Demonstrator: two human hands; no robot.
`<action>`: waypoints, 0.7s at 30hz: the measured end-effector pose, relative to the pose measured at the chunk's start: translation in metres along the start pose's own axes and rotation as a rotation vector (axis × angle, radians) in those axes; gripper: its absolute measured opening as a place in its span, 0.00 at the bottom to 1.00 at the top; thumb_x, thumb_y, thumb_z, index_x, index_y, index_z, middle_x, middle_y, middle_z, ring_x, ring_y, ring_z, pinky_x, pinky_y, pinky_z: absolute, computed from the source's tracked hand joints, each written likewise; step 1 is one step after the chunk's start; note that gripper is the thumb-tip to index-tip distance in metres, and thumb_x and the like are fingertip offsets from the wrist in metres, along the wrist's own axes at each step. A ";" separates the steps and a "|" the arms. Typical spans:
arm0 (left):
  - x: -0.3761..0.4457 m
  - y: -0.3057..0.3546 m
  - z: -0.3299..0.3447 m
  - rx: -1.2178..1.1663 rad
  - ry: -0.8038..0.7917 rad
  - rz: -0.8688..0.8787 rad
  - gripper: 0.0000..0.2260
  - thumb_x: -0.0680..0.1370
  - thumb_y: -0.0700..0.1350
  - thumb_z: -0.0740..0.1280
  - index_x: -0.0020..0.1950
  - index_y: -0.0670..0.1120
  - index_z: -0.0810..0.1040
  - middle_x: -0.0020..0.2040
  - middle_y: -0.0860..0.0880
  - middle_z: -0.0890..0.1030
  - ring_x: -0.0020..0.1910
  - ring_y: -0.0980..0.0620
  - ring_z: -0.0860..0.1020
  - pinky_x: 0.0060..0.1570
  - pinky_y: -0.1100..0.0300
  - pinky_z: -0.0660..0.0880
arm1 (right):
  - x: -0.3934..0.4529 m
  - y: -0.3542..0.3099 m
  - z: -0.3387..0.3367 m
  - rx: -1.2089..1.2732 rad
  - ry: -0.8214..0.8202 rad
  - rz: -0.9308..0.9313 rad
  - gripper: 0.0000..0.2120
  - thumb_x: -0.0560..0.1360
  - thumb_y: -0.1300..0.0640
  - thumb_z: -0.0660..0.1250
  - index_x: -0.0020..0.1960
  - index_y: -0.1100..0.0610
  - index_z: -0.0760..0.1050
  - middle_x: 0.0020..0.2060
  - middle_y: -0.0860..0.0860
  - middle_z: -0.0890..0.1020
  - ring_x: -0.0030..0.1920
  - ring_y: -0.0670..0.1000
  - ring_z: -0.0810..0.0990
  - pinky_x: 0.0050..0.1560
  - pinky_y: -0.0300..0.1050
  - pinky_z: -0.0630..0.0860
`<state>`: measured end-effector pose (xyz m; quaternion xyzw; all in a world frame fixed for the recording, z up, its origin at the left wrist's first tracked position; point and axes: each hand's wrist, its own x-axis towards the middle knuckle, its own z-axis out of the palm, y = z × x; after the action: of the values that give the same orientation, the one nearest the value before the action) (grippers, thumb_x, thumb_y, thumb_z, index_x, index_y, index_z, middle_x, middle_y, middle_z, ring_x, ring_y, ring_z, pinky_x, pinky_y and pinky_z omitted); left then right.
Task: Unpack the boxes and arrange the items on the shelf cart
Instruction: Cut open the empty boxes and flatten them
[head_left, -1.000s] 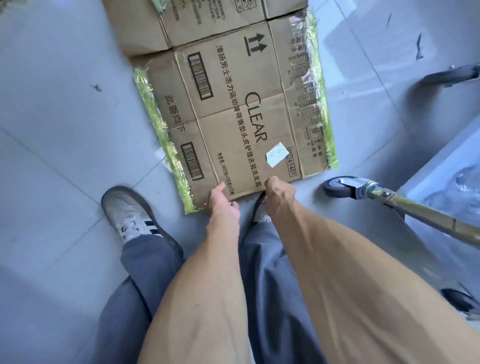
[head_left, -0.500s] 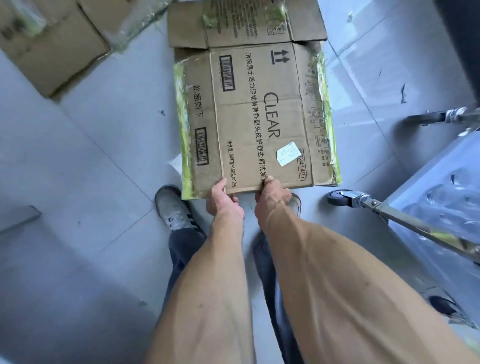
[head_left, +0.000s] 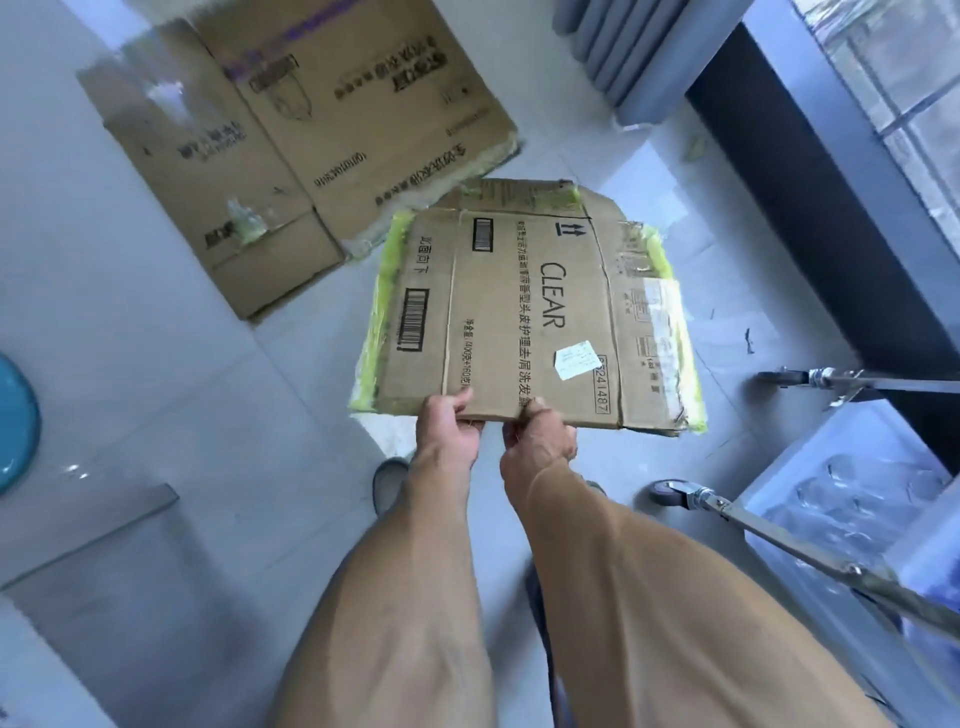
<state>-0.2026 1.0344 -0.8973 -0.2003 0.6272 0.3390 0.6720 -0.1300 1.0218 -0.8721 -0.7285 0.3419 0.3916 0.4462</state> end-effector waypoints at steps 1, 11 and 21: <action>-0.001 0.012 0.006 -0.015 -0.004 0.011 0.04 0.76 0.30 0.64 0.48 0.36 0.77 0.49 0.41 0.80 0.49 0.43 0.79 0.45 0.53 0.79 | -0.006 -0.003 0.003 -0.020 -0.044 -0.009 0.11 0.73 0.69 0.63 0.39 0.57 0.66 0.35 0.55 0.74 0.33 0.52 0.73 0.30 0.41 0.77; -0.053 0.133 0.027 -0.097 -0.154 0.114 0.08 0.78 0.28 0.60 0.51 0.36 0.76 0.50 0.39 0.80 0.47 0.43 0.80 0.57 0.49 0.77 | -0.122 -0.005 0.084 0.046 -0.057 -0.113 0.09 0.72 0.65 0.64 0.38 0.55 0.67 0.29 0.51 0.75 0.23 0.47 0.73 0.29 0.43 0.71; -0.032 0.249 0.053 0.008 0.164 0.424 0.17 0.77 0.51 0.66 0.61 0.42 0.77 0.57 0.47 0.81 0.55 0.47 0.79 0.55 0.54 0.74 | -0.149 0.018 0.166 -0.682 -0.628 0.110 0.07 0.82 0.52 0.56 0.53 0.54 0.70 0.51 0.54 0.84 0.50 0.54 0.81 0.50 0.48 0.68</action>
<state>-0.3406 1.2361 -0.8197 -0.0880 0.7093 0.4527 0.5330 -0.2577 1.1894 -0.7976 -0.6607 0.0799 0.7062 0.2417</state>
